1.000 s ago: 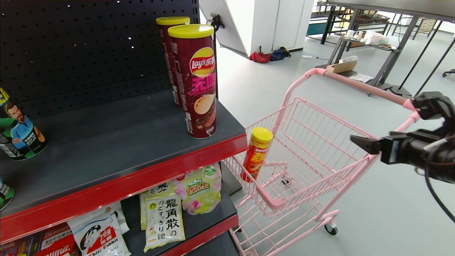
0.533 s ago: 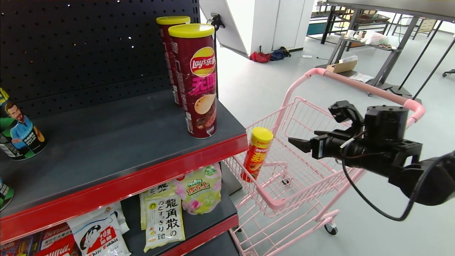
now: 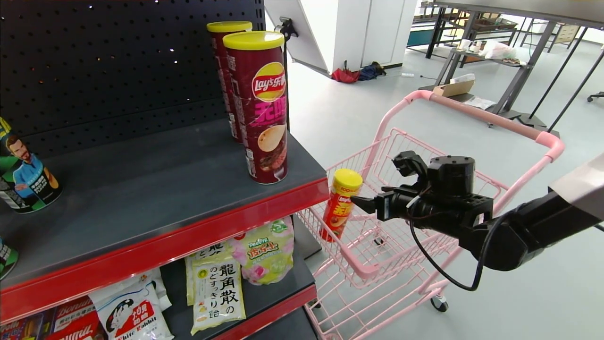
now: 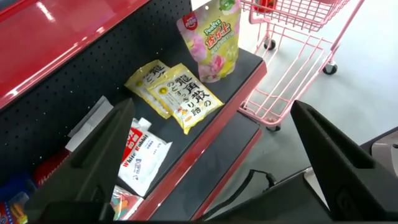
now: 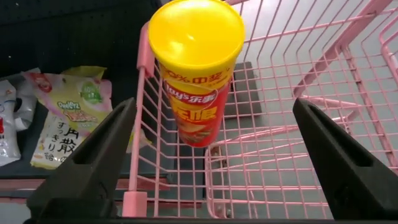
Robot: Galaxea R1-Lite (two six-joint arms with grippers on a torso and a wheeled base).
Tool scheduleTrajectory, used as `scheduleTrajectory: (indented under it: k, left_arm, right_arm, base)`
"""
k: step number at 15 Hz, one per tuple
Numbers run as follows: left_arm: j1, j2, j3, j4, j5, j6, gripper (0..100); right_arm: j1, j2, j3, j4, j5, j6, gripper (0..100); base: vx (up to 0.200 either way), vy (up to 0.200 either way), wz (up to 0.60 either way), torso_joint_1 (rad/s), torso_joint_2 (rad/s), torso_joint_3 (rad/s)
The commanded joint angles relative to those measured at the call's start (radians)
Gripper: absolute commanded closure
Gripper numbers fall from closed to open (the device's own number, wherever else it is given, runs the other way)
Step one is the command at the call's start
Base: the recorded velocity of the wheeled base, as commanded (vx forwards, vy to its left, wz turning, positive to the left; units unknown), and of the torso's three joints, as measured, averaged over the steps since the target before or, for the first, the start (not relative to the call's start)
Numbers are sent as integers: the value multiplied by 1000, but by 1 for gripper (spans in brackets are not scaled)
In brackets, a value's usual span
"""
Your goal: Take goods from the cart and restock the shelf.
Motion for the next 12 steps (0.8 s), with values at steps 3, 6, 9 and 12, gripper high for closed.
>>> scheduleTrajectory:
  k: [3, 6, 9, 12]
  left_arm:
    - [0, 2, 9, -2, -2, 0, 0]
    - [0, 2, 9, -2, 0, 0, 0]
    - [0, 2, 9, -2, 3, 0, 0]
    - [0, 2, 10, 0, 3, 0, 0]
  right_arm:
    - [21, 81, -59, -3, -14, 2, 0]
    - [22, 138, -126, -3, -23, 4, 0]
    - [22, 179, -171, -3, -41, 62, 0]
    - [22, 203, -209, -3, -43, 83, 0]
  base:
    - [0, 0, 0, 0, 0, 0]
    - [0, 0, 0, 0, 0, 0]
    - [0, 0, 0, 0, 0, 0]
    - [0, 0, 0, 0, 0, 0]
